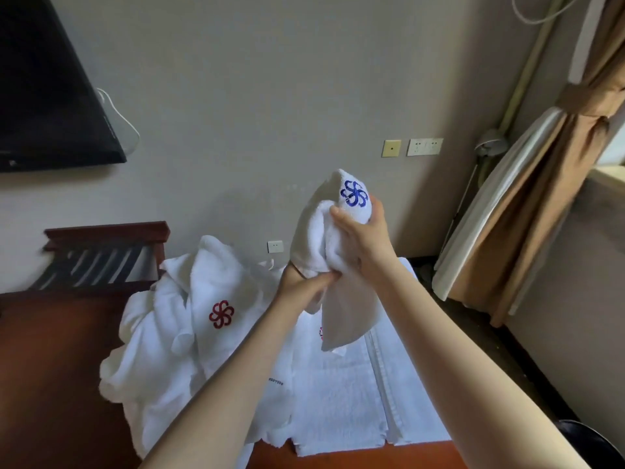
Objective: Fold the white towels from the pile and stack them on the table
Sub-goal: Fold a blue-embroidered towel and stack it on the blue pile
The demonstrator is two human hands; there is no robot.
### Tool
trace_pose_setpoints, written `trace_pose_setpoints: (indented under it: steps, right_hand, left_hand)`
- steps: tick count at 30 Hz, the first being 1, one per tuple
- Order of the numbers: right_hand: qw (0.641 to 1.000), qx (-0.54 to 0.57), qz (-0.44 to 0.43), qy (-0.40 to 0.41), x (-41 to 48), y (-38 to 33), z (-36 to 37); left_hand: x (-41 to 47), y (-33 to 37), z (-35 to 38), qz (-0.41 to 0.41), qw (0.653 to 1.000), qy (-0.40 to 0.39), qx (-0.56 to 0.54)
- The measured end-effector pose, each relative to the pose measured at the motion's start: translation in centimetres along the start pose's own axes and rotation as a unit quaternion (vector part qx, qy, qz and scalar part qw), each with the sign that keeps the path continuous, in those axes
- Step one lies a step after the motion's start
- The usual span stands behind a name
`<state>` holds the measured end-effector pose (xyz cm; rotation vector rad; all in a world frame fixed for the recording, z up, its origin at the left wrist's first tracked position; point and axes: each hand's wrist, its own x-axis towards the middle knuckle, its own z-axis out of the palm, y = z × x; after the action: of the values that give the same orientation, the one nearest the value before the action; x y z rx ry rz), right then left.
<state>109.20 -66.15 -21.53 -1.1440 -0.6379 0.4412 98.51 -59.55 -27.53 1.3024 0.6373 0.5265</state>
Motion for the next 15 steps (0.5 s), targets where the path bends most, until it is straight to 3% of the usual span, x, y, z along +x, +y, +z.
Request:
trace_pose_setpoints:
  steps: [3, 5, 9, 11, 13, 15]
  right_hand:
    - [0.999, -0.013, 0.032, 0.0, -0.3, 0.5, 2.2]
    - [0.999, -0.035, 0.0, -0.026, -0.9, 1.3, 4.3]
    - [0.986, -0.112, -0.029, -0.123, -2.3, 5.3, 8.8]
    - [0.949, -0.231, 0.004, -0.213, -2.8, 8.4, 9.9]
    - [0.887, -0.341, 0.071, -0.303, -3.3, 11.5, 10.0]
    - [0.86, -0.375, 0.112, -0.328, -3.8, 13.3, 9.9]
  left_hand:
    - [-0.7, 2.4, -3.2, 0.11, 0.985, 0.134, -0.025]
    - [-0.8, 4.4, -6.3, 0.169, 0.965, 0.203, -0.007]
    - [-0.1, 5.1, -11.9, 0.206, 0.922, 0.289, 0.152]
    - [0.1, 3.4, -14.1, 0.181, 0.915, 0.276, 0.233]
    - [-0.1, 1.0, -15.9, 0.093, 0.92, 0.24, 0.295]
    - [-0.6, -1.1, -17.2, 0.021, 0.931, 0.216, 0.292]
